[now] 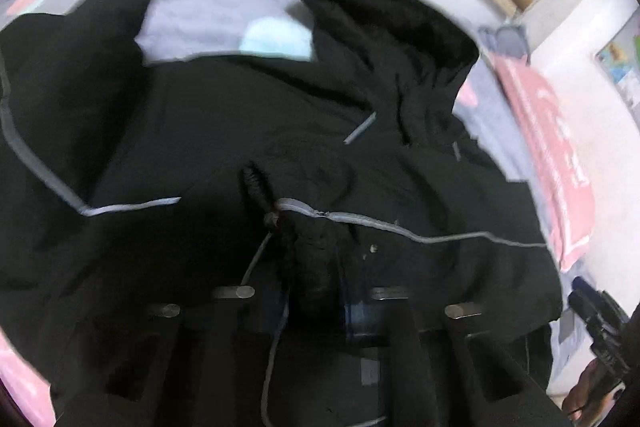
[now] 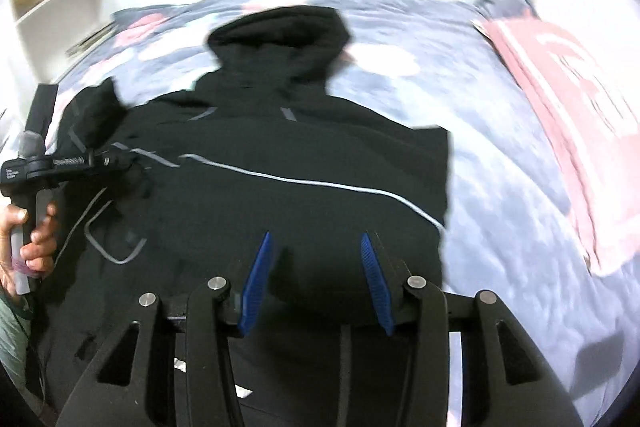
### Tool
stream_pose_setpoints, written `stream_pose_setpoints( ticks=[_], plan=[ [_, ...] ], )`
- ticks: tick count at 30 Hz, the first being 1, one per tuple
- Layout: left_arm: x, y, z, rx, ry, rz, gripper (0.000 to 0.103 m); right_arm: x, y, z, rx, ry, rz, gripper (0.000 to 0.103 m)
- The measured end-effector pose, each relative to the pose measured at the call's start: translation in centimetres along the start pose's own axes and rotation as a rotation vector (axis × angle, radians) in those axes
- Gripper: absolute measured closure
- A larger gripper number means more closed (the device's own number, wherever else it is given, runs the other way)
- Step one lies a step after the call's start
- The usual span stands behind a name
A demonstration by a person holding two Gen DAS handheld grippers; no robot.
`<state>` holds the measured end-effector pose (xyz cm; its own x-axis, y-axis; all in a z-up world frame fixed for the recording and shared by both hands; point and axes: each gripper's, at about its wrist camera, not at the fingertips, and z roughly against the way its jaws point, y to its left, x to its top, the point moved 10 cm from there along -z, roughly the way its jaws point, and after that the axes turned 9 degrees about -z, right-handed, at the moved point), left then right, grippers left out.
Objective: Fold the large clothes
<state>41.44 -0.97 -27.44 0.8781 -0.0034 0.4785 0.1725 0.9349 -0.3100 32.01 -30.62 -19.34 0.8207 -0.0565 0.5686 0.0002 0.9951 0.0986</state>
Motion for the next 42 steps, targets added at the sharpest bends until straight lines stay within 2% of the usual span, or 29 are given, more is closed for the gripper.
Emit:
stream_pose_setpoints(
  ticks=[3, 4, 6, 8, 10, 11, 13, 15, 17, 20, 21, 22, 24, 26, 27, 29, 32, 35, 36, 38, 42],
  plan=[
    [1.6, -0.6, 3.0, -0.010, -0.092, -0.044, 0.082, 0.9, -1.3, -0.1, -0.015, -0.009, -0.027, 0.054],
    [2.2, -0.3, 4.9, -0.024, -0.138, -0.040, 0.082, 1.4, -1.5, -0.4, -0.016, -0.015, -0.031, 0.055],
    [2.6, 1.2, 6.7, -0.028, -0.166, -0.017, 0.082, 1.9, -1.2, -1.3, -0.008, -0.014, -0.044, 0.055],
    [2.2, 3.2, 6.7, -0.001, -0.137, 0.001, 0.082, 2.2, -0.2, -3.2, 0.016, 0.002, -0.057, 0.055],
    [0.8, 5.2, 4.7, 0.026, -0.053, 0.020, 0.082, 1.8, 0.6, -5.5, 0.012, 0.033, -0.060, 0.055],
    [-0.5, 6.2, 3.0, 0.054, 0.011, 0.033, 0.081, 1.2, 0.7, -7.0, -0.003, 0.068, -0.067, 0.055],
    [-2.5, 7.4, 0.5, 0.079, 0.085, 0.042, 0.079, -1.1, 0.6, -10.4, -0.011, 0.172, -0.096, 0.054],
    [-2.9, 7.6, 0.2, 0.069, 0.057, 0.032, 0.078, -2.1, 0.3, -11.9, 0.006, 0.186, -0.112, 0.054],
    [-2.7, 7.5, 0.9, 0.062, 0.041, 0.026, 0.076, -2.1, 0.0, -11.7, 0.033, 0.180, -0.126, 0.054],
    [-1.9, 6.9, 3.8, 0.080, -0.025, 0.000, 0.067, -1.8, -0.5, -10.9, 0.046, 0.201, -0.150, 0.054],
    [-1.7, 6.5, 4.7, 0.098, -0.055, -0.017, 0.062, -1.7, -0.4, -10.4, 0.041, 0.199, -0.147, 0.052],
    [-1.4, 5.9, 6.4, 0.116, -0.100, -0.045, 0.051, -1.7, -0.4, -9.8, 0.039, 0.195, -0.146, 0.049],
    [-0.8, 4.2, 8.9, 0.127, -0.172, -0.090, 0.035, -1.5, 0.6, -7.9, 0.073, 0.178, -0.159, 0.031],
    [-0.6, 2.5, 10.4, 0.111, -0.232, -0.107, 0.030, -1.2, 1.9, -6.4, 0.131, 0.148, -0.164, 0.025],
    [-0.2, 1.2, 9.9, 0.083, -0.230, -0.123, 0.029, -1.1, 2.9, -5.5, 0.156, 0.127, -0.153, 0.025],
    [-0.6, -1.1, 7.8, 0.031, -0.193, -0.164, 0.029, -1.1, 4.1, -4.7, 0.144, 0.102, -0.115, 0.025],
    [-1.8, -2.1, 3.9, 0.075, -0.124, -0.190, 0.029, -1.3, 5.6, -5.2, 0.056, 0.061, -0.007, 0.025],
    [-3.8, -0.1, -0.8, 0.128, 0.002, -0.141, 0.030, -2.5, 5.5, -7.8, 0.015, 0.068, 0.056, 0.023],
    [-4.2, 0.3, -1.6, 0.122, 0.008, -0.132, 0.030, -3.5, 5.0, -9.4, 0.022, 0.091, 0.046, 0.021],
    [-4.2, 0.3, -1.4, 0.129, -0.001, -0.144, 0.030, -3.7, 4.3, -9.8, 0.071, 0.053, 0.013, 0.019],
    [-4.1, -0.2, -1.3, 0.179, -0.013, -0.185, 0.030, -3.8, 4.6, -9.8, 0.012, 0.022, 0.059, 0.016]
  ],
)
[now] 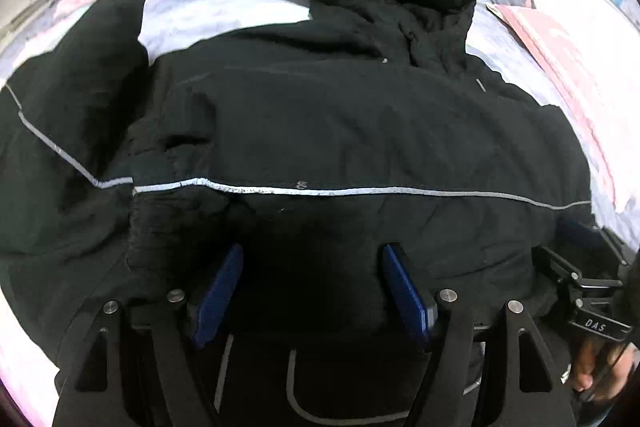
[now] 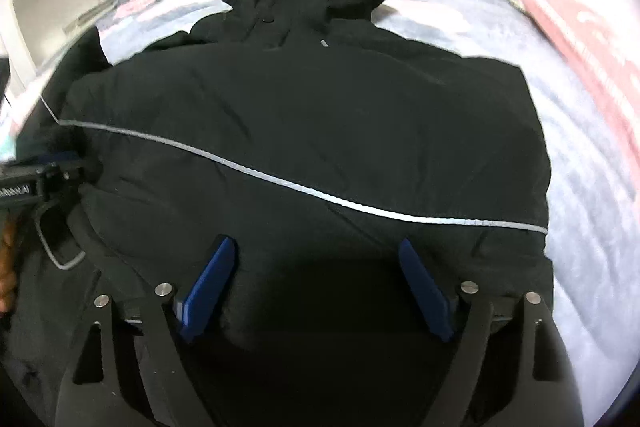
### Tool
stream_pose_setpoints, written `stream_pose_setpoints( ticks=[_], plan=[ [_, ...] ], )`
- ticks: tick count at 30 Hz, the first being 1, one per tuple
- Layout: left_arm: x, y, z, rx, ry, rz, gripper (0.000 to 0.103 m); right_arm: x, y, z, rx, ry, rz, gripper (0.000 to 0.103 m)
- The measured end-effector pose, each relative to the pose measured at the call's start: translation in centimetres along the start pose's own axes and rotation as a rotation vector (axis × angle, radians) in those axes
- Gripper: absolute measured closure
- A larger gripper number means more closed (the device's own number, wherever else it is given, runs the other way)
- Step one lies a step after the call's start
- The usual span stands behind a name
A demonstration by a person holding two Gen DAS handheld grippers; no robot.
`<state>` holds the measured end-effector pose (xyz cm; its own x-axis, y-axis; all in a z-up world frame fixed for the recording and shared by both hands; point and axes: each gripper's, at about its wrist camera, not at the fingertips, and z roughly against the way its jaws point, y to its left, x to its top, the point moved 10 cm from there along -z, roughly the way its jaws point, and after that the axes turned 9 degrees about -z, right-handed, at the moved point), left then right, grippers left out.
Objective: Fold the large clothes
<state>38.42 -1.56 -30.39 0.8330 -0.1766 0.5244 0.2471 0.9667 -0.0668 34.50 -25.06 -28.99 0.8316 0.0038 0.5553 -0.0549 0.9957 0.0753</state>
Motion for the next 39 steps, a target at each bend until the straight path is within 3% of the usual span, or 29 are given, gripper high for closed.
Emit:
stream_pose_setpoints(
  ticks=[6, 10, 12, 16, 19, 23, 28, 39],
  plan=[
    [-0.3, 0.1, 3.5, -0.056, -0.066, 0.005, 0.030, -0.3, -0.4, 0.3, -0.008, -0.007, -0.004, 0.015],
    [1.7, 2.6, 9.7, -0.101, -0.210, 0.030, 0.030, 0.9, 0.5, 1.2, -0.024, -0.006, -0.040, 0.015],
    [2.3, 5.3, 12.6, -0.100, -0.270, 0.046, 0.029, 2.3, 2.0, 2.8, 0.036, -0.051, -0.073, 0.015],
    [2.5, 15.3, 16.0, 0.026, -0.312, 0.159, 0.029, 4.6, 4.2, 4.6, 0.042, -0.134, -0.035, 0.015],
    [1.7, 23.1, 16.8, 0.108, -0.320, 0.279, 0.030, 5.2, 5.4, 2.9, 0.037, -0.147, -0.003, 0.015],
    [0.6, 30.7, 16.4, 0.162, -0.318, 0.374, 0.030, 3.0, 5.4, -1.8, 0.050, -0.083, -0.021, 0.014],
    [0.5, 37.3, 14.3, 0.239, -0.306, 0.415, 0.030, 2.9, 5.4, -1.9, 0.061, -0.116, -0.021, 0.010],
    [1.5, 45.2, 4.9, 0.221, -0.265, 0.617, 0.030, 2.7, 5.3, -2.0, 0.095, -0.148, -0.041, 0.006]
  ],
)
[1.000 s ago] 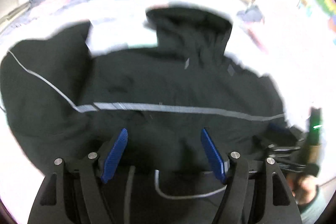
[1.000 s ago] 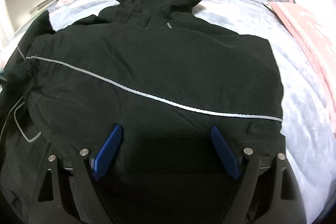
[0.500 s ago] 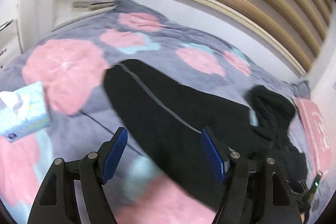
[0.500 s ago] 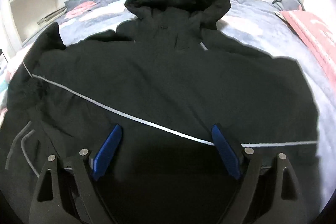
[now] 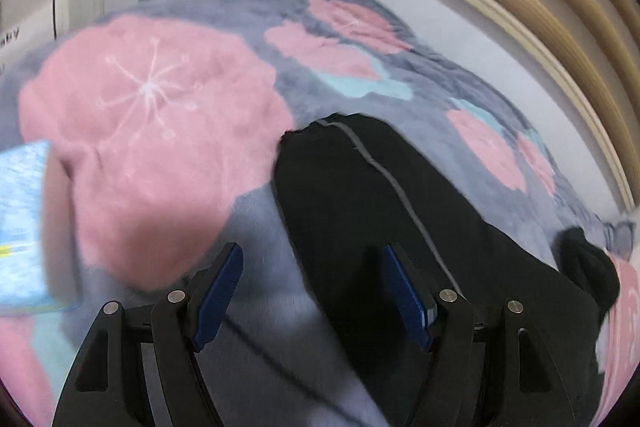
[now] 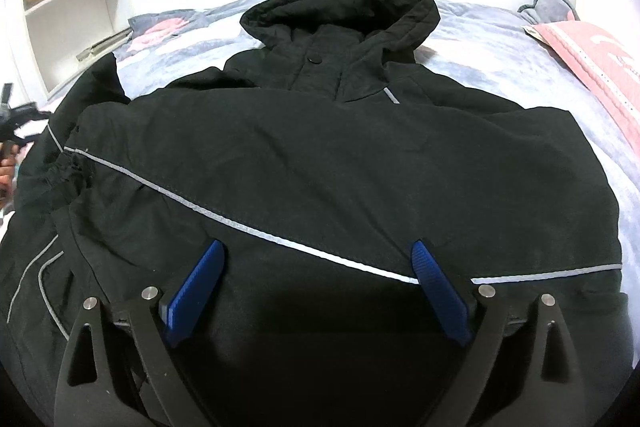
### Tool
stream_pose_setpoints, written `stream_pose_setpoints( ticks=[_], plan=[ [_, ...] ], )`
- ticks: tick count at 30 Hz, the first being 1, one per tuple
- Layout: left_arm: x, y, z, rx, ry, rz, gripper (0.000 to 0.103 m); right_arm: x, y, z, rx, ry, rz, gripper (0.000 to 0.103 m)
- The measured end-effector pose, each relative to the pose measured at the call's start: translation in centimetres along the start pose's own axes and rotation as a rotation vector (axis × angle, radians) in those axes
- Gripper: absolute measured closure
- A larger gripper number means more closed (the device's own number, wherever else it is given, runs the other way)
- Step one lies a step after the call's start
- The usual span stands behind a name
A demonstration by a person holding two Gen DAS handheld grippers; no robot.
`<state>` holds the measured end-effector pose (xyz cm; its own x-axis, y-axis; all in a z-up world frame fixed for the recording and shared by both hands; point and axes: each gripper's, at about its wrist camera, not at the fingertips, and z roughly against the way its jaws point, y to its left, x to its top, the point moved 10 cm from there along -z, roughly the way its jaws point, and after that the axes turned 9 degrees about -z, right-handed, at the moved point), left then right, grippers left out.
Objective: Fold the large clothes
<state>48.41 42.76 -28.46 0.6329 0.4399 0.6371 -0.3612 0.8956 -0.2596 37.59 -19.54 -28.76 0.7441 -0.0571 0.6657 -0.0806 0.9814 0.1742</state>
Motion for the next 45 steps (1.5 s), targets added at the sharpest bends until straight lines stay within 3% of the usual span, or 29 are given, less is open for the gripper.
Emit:
stream_pose_setpoints(
  ticks=[7, 8, 9, 10, 11, 12, 14, 16, 18, 20, 22, 24, 27, 29, 33, 38, 41, 43, 45],
  plan=[
    [0.3, -2.0, -3.9, -0.238, 0.068, 0.124, 0.031, 0.1, -0.1, -0.2, 0.021, 0.001, -0.008, 0.005],
    [0.4, -2.2, -3.8, -0.238, 0.059, 0.123, 0.037, 0.1, -0.2, -0.3, 0.022, 0.000, -0.010, 0.005],
    [0.6, -2.4, -3.6, -0.238, 0.048, 0.120, 0.061, 0.1, -0.1, -0.3, 0.022, 0.000, -0.010, 0.005],
    [0.6, -2.6, -3.3, -0.239, 0.041, 0.118, 0.075, 0.1, -0.2, -0.4, 0.021, 0.000, -0.010, 0.005],
    [0.7, -2.7, -2.7, -0.226, 0.025, 0.110, 0.080, 0.1, -0.2, -0.4, 0.021, 0.000, -0.010, 0.005],
    [0.7, -2.7, -1.9, -0.208, 0.006, 0.097, 0.086, 0.1, -0.1, -0.4, 0.021, 0.000, -0.010, 0.005],
    [1.1, -2.3, 1.1, -0.091, -0.069, 0.052, 0.087, 0.1, -0.2, -0.3, 0.021, 0.000, -0.010, 0.005],
    [1.4, -0.7, 5.2, 0.084, -0.156, 0.035, 0.087, 0.1, -0.2, -0.4, 0.021, 0.000, -0.010, 0.005],
    [1.0, 1.2, 7.7, 0.203, -0.181, 0.064, 0.087, 0.1, -0.2, -0.3, 0.021, 0.000, -0.009, 0.005],
    [-0.2, 2.6, 7.9, 0.287, -0.127, 0.077, 0.087, 0.1, -0.2, -0.3, 0.019, -0.001, -0.008, 0.005],
    [-2.1, 3.3, 6.1, 0.392, -0.019, 0.044, 0.087, 0.1, -0.2, -0.3, 0.017, -0.001, -0.007, 0.005],
    [-3.5, 3.2, 4.6, 0.425, 0.039, 0.001, 0.087, 0.1, -0.2, -0.3, 0.018, 0.000, -0.007, 0.005],
    [-3.2, 0.7, 5.9, 0.331, -0.048, -0.072, 0.088, 0.1, -0.2, -0.3, 0.018, 0.000, -0.006, 0.005],
    [-2.5, -2.8, 8.8, 0.211, -0.135, -0.143, 0.088, 0.1, -0.2, -0.3, 0.018, 0.000, -0.006, 0.004],
    [-2.1, -10.8, 14.8, 0.046, -0.256, -0.316, 0.088, 0.1, -0.2, -0.3, 0.017, 0.001, -0.006, 0.004],
    [-5.2, -21.9, 20.3, -0.140, -0.294, -0.476, 0.088, 0.1, -0.2, -0.2, 0.005, 0.009, -0.004, 0.004],
    [-8.2, -28.9, 22.4, -0.246, -0.294, -0.546, 0.088, 0.2, -0.6, 0.6, -0.051, 0.008, -0.009, 0.005],
    [-10.5, -32.8, 23.1, -0.294, -0.284, -0.587, 0.088, 0.5, -1.1, 2.4, -0.078, -0.006, -0.034, 0.004],
    [-12.8, -36.6, 23.6, -0.360, -0.260, -0.626, 0.088, 0.8, -1.7, 4.9, -0.042, -0.029, -0.091, 0.004]
  ],
)
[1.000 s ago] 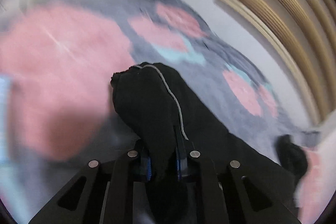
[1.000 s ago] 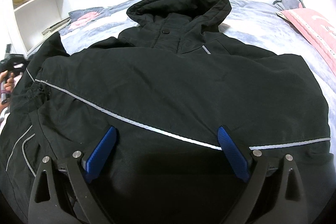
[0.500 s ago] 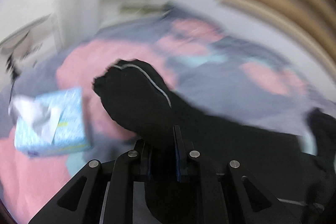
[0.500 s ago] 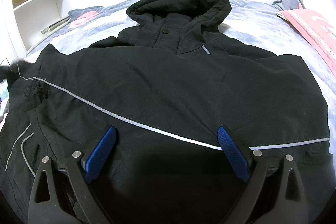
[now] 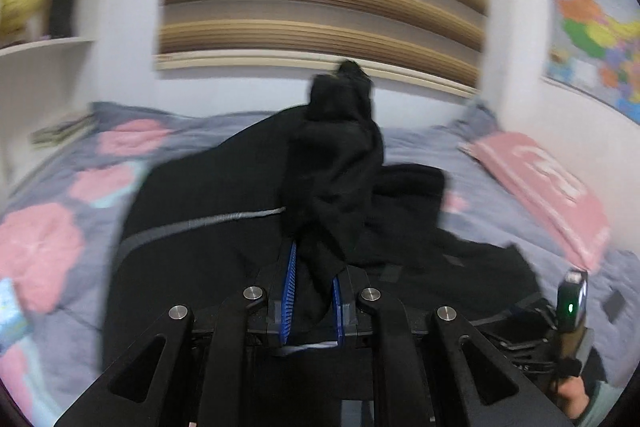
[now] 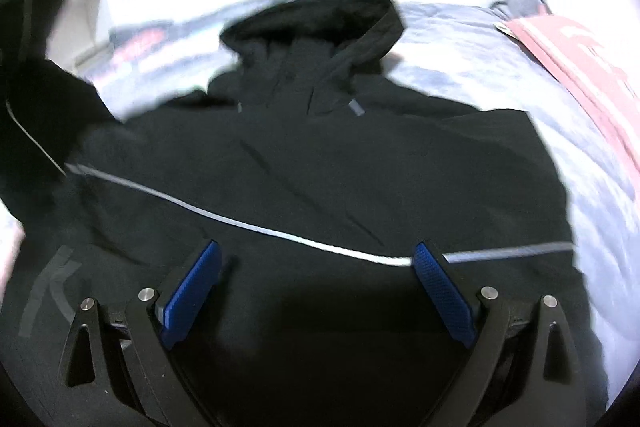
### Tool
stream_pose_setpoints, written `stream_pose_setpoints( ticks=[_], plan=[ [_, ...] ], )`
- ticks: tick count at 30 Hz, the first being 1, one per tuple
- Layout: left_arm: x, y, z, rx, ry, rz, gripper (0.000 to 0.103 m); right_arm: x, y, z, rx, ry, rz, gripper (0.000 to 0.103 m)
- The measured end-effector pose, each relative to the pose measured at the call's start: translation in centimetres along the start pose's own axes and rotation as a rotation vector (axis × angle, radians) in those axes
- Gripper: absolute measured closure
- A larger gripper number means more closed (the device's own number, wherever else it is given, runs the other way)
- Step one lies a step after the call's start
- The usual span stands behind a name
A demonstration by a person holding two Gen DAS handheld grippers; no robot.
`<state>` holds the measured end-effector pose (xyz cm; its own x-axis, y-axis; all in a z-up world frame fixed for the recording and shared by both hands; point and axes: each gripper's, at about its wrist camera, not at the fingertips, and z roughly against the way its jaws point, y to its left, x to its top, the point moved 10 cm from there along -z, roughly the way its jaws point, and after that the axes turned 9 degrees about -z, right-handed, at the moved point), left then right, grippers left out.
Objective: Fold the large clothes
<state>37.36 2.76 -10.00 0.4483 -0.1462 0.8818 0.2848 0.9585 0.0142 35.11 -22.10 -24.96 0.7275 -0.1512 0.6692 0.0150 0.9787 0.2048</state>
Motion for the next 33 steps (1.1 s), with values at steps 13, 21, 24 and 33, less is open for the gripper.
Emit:
stream_pose_setpoints(
  ticks=[13, 21, 24, 33],
  plan=[
    [-11.8, -26.5, -12.8, -0.342, 0.399, -0.128, 0.083, -1.9, -8.3, 10.6, -0.088, 0.004, -0.071, 0.004],
    [-12.0, -26.9, -9.3, -0.612, 0.461, 0.110, 0.046, -2.8, -11.4, 10.8, -0.014, 0.086, -0.174, 0.004],
    [-10.0, -24.7, -5.8, -0.737, 0.381, 0.261, 0.037, -1.7, -9.7, 10.8, 0.072, 0.103, -0.199, 0.004],
    [-9.7, -8.9, -0.3, -0.357, 0.256, 0.318, 0.037, 0.9, -5.1, 3.3, 0.121, 0.222, -0.278, 0.043]
  ],
)
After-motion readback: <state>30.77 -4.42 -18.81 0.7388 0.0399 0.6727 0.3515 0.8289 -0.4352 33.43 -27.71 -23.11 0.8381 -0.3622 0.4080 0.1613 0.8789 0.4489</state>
